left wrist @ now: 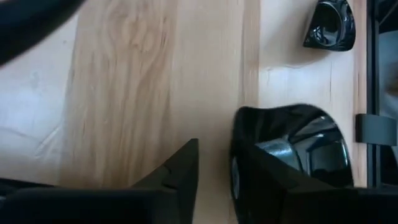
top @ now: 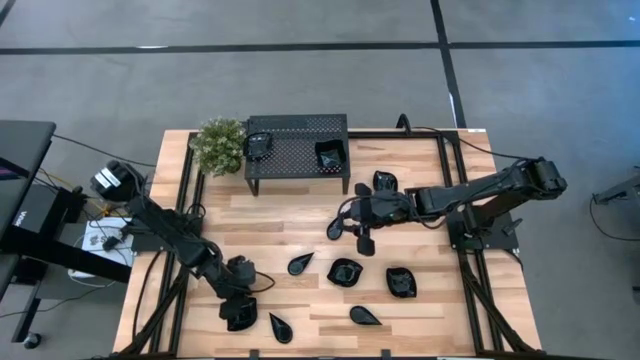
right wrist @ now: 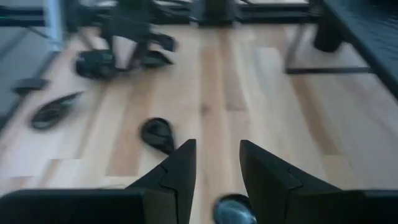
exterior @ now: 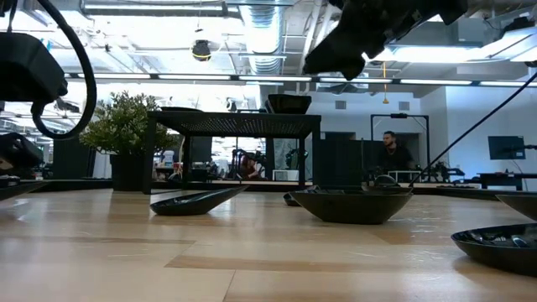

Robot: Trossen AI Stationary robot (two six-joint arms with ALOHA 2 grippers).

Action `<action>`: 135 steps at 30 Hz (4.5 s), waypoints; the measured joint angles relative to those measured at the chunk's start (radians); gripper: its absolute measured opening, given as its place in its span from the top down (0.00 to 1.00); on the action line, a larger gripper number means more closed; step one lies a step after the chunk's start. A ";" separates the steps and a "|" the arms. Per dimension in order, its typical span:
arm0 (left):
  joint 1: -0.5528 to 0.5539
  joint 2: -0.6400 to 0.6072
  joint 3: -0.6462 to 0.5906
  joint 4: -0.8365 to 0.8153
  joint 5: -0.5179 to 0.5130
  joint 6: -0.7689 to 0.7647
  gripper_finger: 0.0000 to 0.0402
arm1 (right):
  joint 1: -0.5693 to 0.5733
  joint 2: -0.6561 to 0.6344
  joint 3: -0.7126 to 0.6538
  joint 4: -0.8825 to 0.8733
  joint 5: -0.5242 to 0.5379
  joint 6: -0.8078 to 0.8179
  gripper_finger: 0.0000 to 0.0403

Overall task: Pick & Place Mini shaped plates
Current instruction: Stack the black leaf-shaped plate on top of the black leaf-shaped plate on the shelf

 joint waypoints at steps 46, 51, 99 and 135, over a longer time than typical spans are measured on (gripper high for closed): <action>1.446 -0.354 0.642 -0.673 0.042 1.616 0.98 | -0.016 0.000 0.000 0.084 -0.074 -0.158 0.71; 1.487 -0.300 0.642 -0.664 0.076 1.631 0.98 | -0.016 0.000 0.000 0.081 -0.074 -0.158 0.71; 0.619 -0.285 0.454 -0.371 0.231 1.009 0.76 | -0.008 0.000 0.000 0.083 -0.074 -0.086 0.71; 0.400 0.144 0.082 0.617 0.030 1.001 0.70 | 0.135 0.197 0.078 -0.183 0.060 0.389 0.71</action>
